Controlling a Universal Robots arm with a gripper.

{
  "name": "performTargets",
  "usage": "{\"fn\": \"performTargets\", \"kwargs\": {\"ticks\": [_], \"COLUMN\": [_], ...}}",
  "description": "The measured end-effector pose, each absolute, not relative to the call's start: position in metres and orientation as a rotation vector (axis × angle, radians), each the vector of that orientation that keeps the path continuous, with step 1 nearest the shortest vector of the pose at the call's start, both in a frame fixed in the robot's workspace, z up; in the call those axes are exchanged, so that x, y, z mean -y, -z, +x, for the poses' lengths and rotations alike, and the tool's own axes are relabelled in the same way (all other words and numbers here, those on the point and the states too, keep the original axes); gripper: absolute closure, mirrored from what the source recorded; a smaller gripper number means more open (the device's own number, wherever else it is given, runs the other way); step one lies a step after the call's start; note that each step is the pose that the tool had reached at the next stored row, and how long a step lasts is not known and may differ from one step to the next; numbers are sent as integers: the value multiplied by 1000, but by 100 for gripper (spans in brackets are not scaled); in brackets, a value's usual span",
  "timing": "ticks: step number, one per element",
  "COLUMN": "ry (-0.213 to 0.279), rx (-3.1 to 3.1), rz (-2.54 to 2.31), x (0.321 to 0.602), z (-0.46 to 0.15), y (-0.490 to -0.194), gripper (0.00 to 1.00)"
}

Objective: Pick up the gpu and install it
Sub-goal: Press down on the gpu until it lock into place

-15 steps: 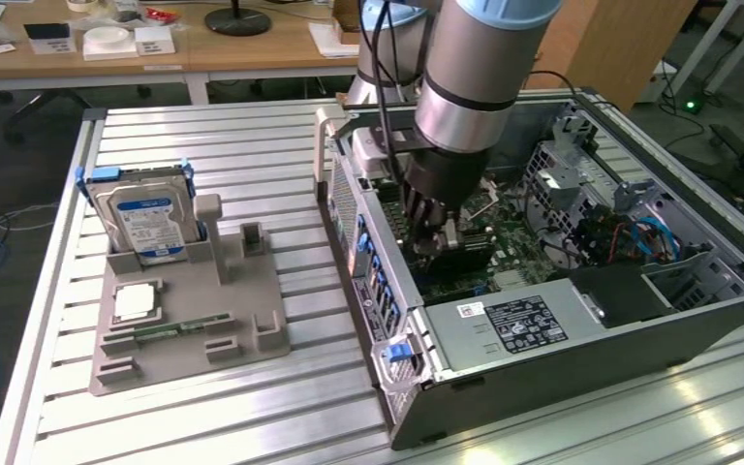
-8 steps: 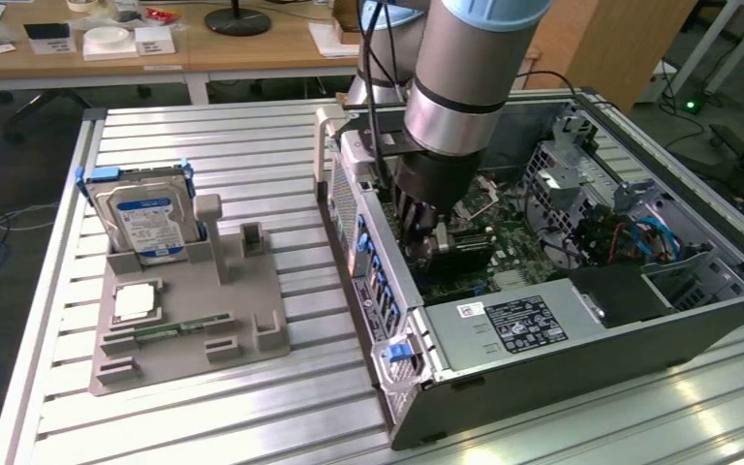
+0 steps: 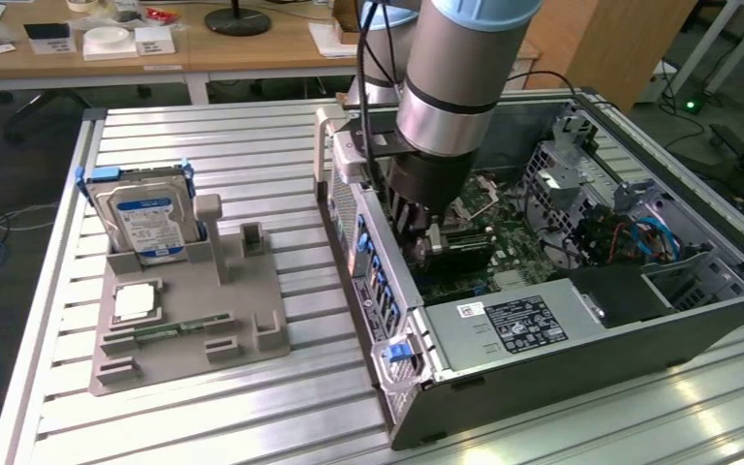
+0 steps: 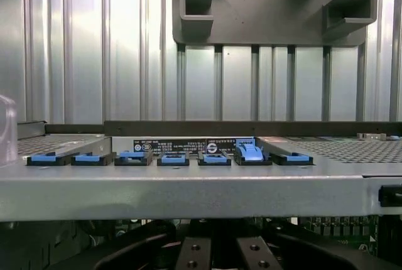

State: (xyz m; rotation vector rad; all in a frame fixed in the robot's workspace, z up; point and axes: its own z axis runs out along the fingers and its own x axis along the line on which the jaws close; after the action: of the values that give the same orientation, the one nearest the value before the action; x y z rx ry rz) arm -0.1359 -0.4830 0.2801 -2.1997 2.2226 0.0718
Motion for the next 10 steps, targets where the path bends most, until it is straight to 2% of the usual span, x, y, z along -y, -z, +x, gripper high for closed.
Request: {"fn": "performTargets", "kwargs": {"ticks": [10], "ry": [-73], "rx": [-2223], "rz": [-2200], "x": [479], "z": [-123], "y": [-272], "gripper": [89]}}
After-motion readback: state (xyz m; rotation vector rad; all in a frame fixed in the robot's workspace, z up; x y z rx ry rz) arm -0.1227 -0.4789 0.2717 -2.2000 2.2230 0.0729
